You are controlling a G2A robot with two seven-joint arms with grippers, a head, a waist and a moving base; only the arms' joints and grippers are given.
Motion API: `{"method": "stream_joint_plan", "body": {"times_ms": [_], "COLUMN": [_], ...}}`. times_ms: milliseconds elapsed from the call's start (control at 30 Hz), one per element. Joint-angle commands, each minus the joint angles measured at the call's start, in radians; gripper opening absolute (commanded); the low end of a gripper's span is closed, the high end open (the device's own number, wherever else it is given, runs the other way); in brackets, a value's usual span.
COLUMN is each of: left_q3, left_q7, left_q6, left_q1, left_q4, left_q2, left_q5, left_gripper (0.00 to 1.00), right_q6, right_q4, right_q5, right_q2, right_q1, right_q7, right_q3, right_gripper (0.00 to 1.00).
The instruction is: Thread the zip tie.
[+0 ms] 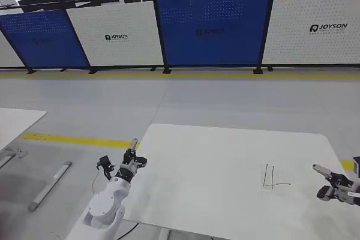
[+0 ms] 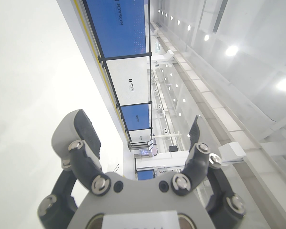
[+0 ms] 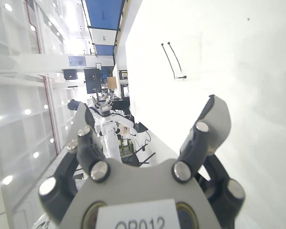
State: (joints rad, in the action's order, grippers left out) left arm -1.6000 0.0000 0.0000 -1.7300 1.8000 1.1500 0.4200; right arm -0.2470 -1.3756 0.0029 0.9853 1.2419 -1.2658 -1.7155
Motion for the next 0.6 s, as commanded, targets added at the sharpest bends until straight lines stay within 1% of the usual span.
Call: {"method": "stream_joint_plan", "body": {"times_ms": [0, 33, 167, 200, 233, 567], "left_q3": [0.0, 0.0, 0.0, 0.0, 0.0, 0.0], "left_q7": [0.0, 0.0, 0.0, 0.0, 0.0, 0.0], "left_q6": [0.0, 0.0, 0.0, 0.0, 0.0, 0.0], "left_q1": [0.0, 0.0, 0.0, 0.0, 0.0, 0.0], "left_q4": [0.0, 0.0, 0.0, 0.0, 0.0, 0.0], "left_q2": [0.0, 0.0, 0.0, 0.0, 0.0, 0.0], "left_q5": [0.0, 0.0, 0.0, 0.0, 0.0, 0.0], "left_gripper": [1.0, 1.0, 1.0, 1.0, 1.0, 1.0], "right_q6": [0.004, 0.0, 0.016, 0.017, 0.018, 0.018], "right_q4": [0.035, 0.066, 0.154, 0.169, 0.178, 0.178], "right_q5": [-0.037, -0.048, -0.114, -0.127, -0.117, -0.117], "right_q2": [-0.003, -0.004, -0.003, -0.003, -0.002, -0.002], "right_q1": [-0.031, -0.055, -0.125, -0.141, -0.147, -0.147], "right_q7": [-0.007, -0.023, -0.05, -0.032, -0.025, -0.025], "right_q3": [0.03, 0.052, 0.139, 0.15, 0.154, 0.154], "right_gripper": [1.0, 1.0, 1.0, 1.0, 1.0, 1.0]}}
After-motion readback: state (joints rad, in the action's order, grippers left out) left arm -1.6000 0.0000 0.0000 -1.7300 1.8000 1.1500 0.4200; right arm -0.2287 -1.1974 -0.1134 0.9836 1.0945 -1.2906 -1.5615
